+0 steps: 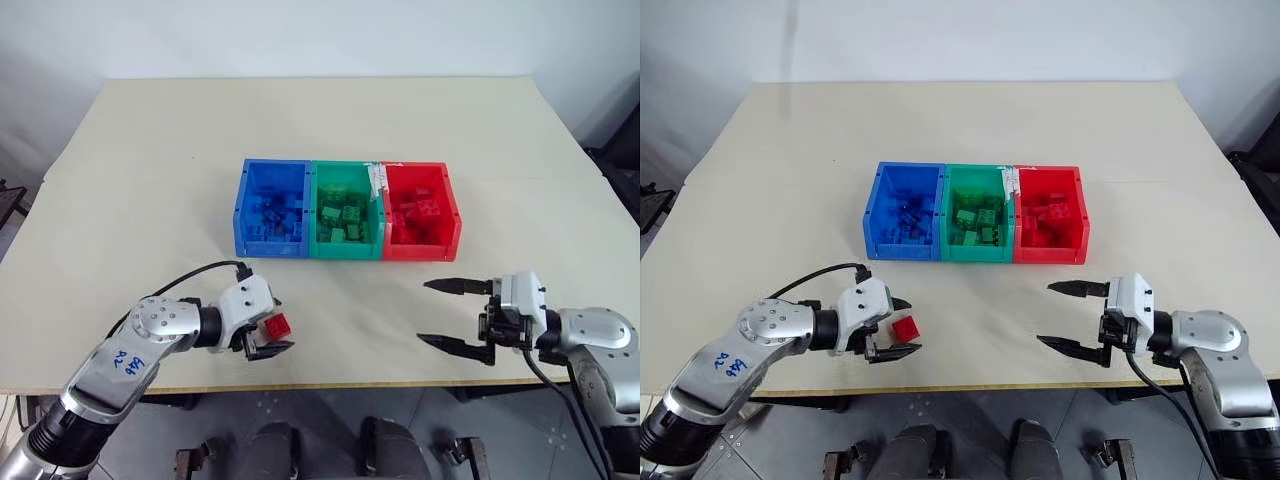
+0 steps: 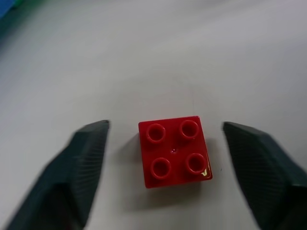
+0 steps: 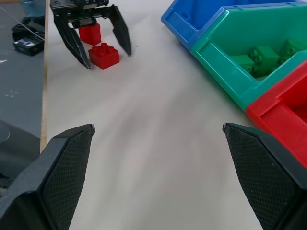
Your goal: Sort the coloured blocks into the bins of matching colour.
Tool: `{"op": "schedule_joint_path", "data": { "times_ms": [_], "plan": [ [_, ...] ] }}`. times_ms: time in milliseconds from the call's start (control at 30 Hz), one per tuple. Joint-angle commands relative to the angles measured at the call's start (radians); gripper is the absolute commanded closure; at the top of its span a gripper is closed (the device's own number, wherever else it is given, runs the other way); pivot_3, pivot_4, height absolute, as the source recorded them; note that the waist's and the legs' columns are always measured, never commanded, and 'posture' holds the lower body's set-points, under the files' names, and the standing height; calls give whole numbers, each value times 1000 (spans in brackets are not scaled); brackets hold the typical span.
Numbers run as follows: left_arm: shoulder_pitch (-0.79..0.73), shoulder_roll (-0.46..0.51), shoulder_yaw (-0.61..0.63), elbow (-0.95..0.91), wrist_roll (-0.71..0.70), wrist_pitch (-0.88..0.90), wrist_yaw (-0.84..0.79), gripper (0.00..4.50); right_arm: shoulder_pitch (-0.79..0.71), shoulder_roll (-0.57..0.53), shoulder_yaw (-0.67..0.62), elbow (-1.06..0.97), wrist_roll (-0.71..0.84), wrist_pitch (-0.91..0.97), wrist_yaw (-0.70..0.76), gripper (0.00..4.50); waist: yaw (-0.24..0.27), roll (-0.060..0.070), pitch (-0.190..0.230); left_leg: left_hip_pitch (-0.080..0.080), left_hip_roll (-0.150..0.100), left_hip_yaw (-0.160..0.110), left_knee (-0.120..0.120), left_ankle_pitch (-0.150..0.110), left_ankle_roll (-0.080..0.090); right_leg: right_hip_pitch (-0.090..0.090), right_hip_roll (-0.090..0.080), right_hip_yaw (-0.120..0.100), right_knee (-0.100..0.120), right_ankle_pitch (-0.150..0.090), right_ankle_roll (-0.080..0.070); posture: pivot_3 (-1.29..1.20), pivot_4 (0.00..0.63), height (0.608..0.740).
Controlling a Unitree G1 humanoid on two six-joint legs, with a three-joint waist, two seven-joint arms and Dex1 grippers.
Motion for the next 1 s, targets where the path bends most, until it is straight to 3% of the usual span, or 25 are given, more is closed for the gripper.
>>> {"op": "schedule_joint_path", "data": {
  "times_ms": [33,167,300,467,700,867,1000],
  "plan": [
    [-17,3,-8,27,-8,-4,-40,1857,23,-14,-40,-52,20,4,-22,0,1,0,0,0,0,0,0,0,0,0,0,0,0,0,0,0,150,740],
    [-53,-3,2,74,5,-55,-62,3026,47,-10,-55,-71,21,8,-46,0,1,0,0,0,0,0,0,0,0,0,0,0,0,0,0,0,150,740],
    [-157,-88,50,147,-33,-161,-73,3019,77,13,-102,-94,36,18,-110,0,7,0,0,-1,0,-1,1,0,0,0,0,0,0,0,0,0,150,740],
    [-379,-315,77,340,-40,-300,-8,3019,89,114,-206,-121,52,-5,-300,0,19,-1,0,-2,-1,-1,3,0,1,1,0,0,0,1,2,0,150,740],
    [-690,-624,1,835,83,-613,39,3019,179,217,-267,-219,6,-38,-485,0,33,-1,0,-3,-7,3,3,1,2,1,1,-2,-1,1,2,0,150,740],
    [-851,-758,12,1197,133,-805,47,3019,280,273,-265,-326,-13,-46,-567,0,26,-1,0,-4,-7,8,2,1,2,0,1,-2,-3,1,3,0,150,740],
    [-928,-816,14,1380,161,-908,18,3019,348,308,-256,-398,-29,-54,-616,0,26,-1,0,-4,-6,10,1,1,2,-1,1,-2,-4,1,3,0,150,740]
  ]
}}
